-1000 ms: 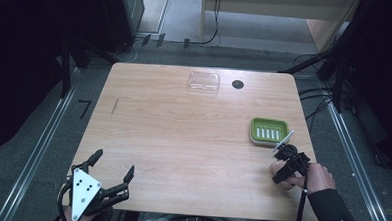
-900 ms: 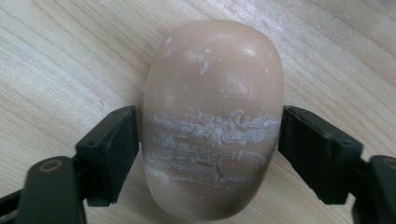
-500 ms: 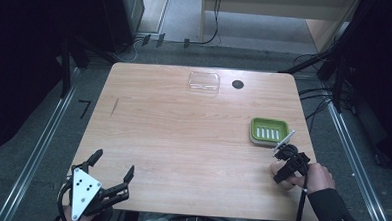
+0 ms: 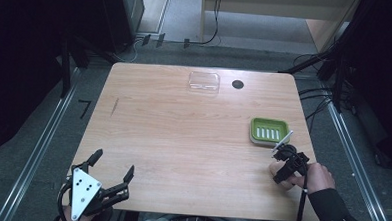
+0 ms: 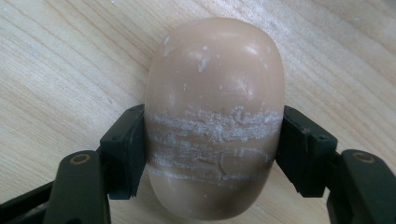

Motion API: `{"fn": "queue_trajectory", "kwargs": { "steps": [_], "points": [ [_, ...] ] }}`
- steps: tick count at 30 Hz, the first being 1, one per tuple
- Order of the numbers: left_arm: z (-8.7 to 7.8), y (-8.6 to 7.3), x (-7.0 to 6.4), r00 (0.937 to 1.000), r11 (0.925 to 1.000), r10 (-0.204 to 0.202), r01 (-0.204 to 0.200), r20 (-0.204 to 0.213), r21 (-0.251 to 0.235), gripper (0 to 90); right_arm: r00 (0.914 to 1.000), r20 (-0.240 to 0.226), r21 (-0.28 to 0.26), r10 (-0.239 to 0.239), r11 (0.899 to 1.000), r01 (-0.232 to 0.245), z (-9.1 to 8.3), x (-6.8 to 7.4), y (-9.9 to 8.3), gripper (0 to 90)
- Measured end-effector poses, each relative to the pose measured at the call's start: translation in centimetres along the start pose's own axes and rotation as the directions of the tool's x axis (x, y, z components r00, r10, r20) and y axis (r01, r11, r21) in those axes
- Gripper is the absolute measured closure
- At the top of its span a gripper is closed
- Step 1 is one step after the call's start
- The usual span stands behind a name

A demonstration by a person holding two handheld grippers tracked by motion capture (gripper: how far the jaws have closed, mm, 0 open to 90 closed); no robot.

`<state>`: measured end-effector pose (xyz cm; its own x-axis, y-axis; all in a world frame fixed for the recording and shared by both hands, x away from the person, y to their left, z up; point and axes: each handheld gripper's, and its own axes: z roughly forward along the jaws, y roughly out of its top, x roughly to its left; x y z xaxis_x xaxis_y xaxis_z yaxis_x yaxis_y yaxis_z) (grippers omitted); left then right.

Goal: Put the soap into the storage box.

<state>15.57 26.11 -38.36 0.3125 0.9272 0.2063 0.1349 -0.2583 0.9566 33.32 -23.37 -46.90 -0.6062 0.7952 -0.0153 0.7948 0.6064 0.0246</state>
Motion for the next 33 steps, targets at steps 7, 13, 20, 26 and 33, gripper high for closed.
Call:
{"fn": "queue_trajectory", "kwargs": {
  "steps": [7,13,20,26,33],
  "points": [
    [0.0,0.0,0.0,1.0,1.0,-0.001,0.001,0.0,-0.002,9.6,0.9983,0.017,-0.02,-0.056,0.998,0.056,-0.7,0.5,0.3,32.9],
    [0.0,0.0,0.0,1.0,1.0,-0.001,0.001,-0.001,-0.002,9.6,0.9972,0.024,-0.018,-0.071,0.997,0.071,-0.9,0.3,0.5,32.9],
    [0.0,0.0,0.0,1.0,1.0,0.001,-0.001,-0.001,0.0,9.6,0.9957,0.027,-0.021,-0.089,0.996,0.089,-1.1,0.1,0.6,33.0],
    [0.0,0.0,0.0,1.0,1.0,0.001,-0.001,-0.001,0.002,9.6,0.9925,0.034,-0.037,-0.118,0.992,0.119,-1.6,0.1,0.8,33.0],
    [0.0,0.0,0.0,1.0,1.0,0.003,-0.003,0.001,0.003,9.6,0.9903,0.043,-0.04,-0.132,0.99,0.134,-2.2,0.0,1.1,33.0]
  ]
}}
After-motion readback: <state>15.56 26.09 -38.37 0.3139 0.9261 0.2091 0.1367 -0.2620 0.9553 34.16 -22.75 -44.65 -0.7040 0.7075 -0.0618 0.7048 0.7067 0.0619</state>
